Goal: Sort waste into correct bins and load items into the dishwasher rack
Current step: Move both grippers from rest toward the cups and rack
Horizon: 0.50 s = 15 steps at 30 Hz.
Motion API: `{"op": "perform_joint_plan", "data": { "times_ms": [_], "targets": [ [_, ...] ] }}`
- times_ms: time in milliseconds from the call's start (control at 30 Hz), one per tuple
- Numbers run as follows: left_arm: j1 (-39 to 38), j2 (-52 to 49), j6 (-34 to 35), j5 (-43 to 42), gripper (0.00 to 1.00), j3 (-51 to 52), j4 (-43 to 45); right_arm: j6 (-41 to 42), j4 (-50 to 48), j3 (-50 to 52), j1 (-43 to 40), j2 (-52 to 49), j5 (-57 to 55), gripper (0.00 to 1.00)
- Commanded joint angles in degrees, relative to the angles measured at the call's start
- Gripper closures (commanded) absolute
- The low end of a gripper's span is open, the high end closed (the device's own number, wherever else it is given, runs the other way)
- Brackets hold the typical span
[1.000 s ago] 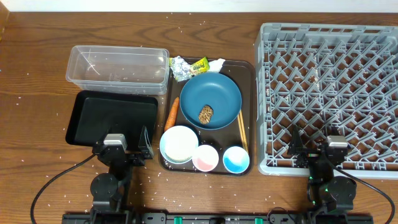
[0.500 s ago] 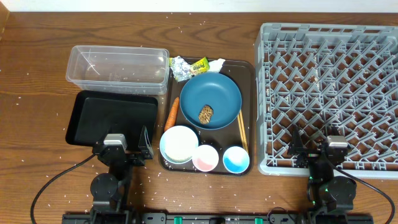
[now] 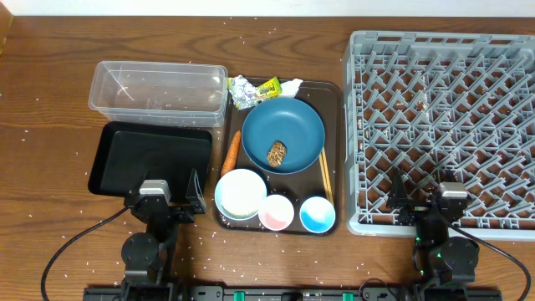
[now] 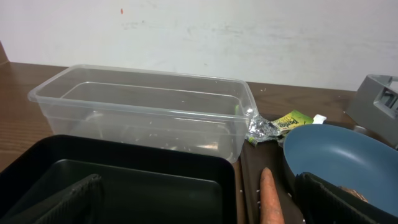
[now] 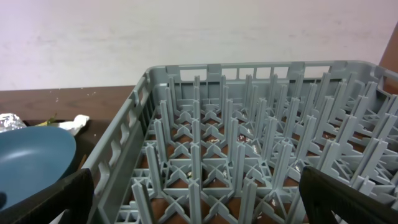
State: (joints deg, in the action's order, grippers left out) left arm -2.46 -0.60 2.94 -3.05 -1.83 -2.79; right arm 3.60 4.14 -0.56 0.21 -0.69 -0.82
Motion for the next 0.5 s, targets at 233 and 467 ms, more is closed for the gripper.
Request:
{"op": "perform_joint_plan", "data": {
  "times_ms": [233, 467],
  "targets": [
    [-0.3, 0.0, -0.3, -0.4, 0.02, 1.6, -0.8, -0.7, 0.0, 0.2, -0.2, 0.3, 0.2, 0.01],
    [-0.3, 0.0, 0.3, -2.2, 0.02, 1.6, 1.1, -0.7, -0.2, 0.2, -0.2, 0.3, 0.9, 0.01]
  ]
}}
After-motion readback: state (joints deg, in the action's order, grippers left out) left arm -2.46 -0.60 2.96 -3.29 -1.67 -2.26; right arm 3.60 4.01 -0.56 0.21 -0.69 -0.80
